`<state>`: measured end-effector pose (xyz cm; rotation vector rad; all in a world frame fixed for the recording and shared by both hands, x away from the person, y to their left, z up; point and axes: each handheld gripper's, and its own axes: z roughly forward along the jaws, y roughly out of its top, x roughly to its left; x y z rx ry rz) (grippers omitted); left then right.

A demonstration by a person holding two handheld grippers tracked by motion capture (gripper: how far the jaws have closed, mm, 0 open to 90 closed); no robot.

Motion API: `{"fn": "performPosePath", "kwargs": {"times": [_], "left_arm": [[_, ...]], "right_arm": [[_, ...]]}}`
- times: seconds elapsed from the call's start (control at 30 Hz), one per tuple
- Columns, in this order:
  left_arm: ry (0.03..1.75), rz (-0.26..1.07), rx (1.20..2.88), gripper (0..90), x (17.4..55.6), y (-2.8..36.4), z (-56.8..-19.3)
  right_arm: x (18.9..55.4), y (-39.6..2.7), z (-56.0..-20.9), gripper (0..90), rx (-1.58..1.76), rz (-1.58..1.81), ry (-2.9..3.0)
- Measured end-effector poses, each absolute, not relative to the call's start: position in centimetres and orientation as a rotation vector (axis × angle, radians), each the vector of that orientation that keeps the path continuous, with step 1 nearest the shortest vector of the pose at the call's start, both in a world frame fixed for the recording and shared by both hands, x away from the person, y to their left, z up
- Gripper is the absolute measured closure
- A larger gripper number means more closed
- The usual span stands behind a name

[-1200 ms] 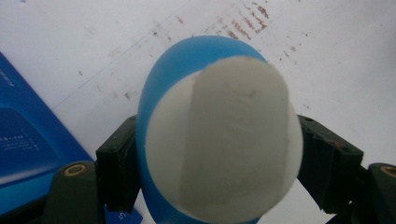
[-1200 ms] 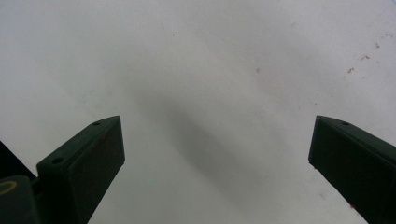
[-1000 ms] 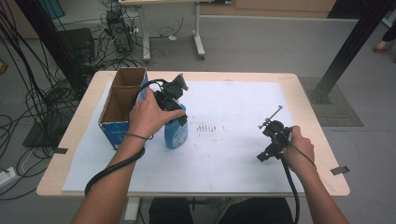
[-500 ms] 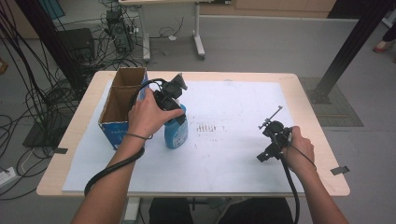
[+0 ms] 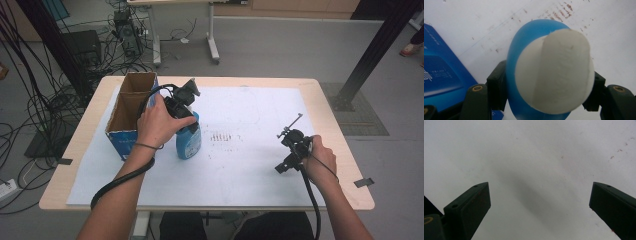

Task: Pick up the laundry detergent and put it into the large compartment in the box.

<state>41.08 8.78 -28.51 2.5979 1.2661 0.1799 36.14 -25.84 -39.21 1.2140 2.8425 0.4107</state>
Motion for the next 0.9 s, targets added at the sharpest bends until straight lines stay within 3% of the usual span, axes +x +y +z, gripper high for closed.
{"fn": "performPosePath", "kwargs": {"times": [0.9], "left_arm": [[1.267,0.19,2.596,37.2,41.02,8.76,-28.54]], "right_arm": [[36.09,-25.73,-39.22,3.3,1.202,0.412,2.845]]}}
